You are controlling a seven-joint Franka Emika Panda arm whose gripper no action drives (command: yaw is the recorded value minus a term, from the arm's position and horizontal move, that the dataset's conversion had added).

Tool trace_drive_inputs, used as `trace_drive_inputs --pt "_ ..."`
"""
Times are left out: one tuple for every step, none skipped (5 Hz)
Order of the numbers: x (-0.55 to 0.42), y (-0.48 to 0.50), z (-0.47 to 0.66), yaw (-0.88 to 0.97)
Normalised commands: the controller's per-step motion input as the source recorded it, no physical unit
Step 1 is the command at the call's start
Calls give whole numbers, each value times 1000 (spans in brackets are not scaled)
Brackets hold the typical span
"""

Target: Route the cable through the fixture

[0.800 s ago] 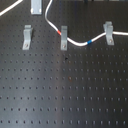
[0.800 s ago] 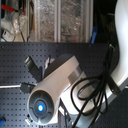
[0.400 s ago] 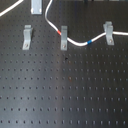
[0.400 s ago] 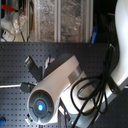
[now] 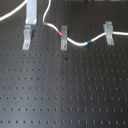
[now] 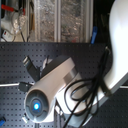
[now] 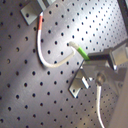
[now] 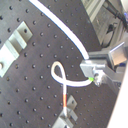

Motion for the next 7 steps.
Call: trace_drive_inputs --pt "-357 388 354 43" --pt "-342 301 320 54" --pt "-368 265 257 69" --pt "-327 294 258 43" --pt "-281 289 266 14" --pt "-260 132 332 0" --pt "-281 36 293 0"
